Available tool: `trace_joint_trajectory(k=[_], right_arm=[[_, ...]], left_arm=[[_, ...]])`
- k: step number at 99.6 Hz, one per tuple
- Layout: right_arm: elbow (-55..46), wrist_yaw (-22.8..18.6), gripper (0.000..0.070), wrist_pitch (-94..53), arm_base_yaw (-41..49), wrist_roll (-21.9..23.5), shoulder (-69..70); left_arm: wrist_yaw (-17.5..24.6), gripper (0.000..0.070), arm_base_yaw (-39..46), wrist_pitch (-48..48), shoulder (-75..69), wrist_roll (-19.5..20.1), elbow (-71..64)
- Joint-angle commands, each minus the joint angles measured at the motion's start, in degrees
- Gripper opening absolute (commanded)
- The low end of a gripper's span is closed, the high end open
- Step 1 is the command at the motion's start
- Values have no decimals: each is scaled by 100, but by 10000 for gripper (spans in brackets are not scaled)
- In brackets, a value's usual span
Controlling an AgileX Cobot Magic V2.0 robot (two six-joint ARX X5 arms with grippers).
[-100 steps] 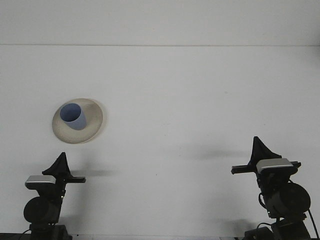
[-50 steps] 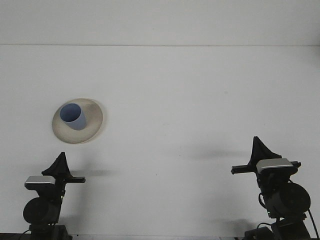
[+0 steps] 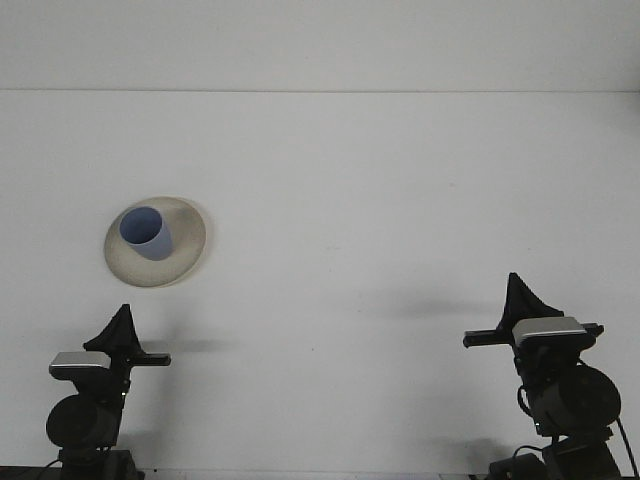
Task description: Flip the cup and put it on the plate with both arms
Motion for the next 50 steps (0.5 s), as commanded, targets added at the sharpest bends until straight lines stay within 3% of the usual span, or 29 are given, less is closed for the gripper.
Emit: trace_joint_trajectory(k=[1,16,32,50], right_arm=[[4,125,4,37,-15,-435,-85],[-389,-70,4,175,-302,-894,-501],[-1471,-719,4,669,-756,-1447,-1180],[-2472,-785,4,763,-826,-1679,-1989]], left_arm=[[-11,13,4,61,-2,-13,-116],[-9,13,4,61,-2,-13,-116],[-11,13,4,61,-2,-13,-116],[-11,13,4,61,-2,-13,-116]])
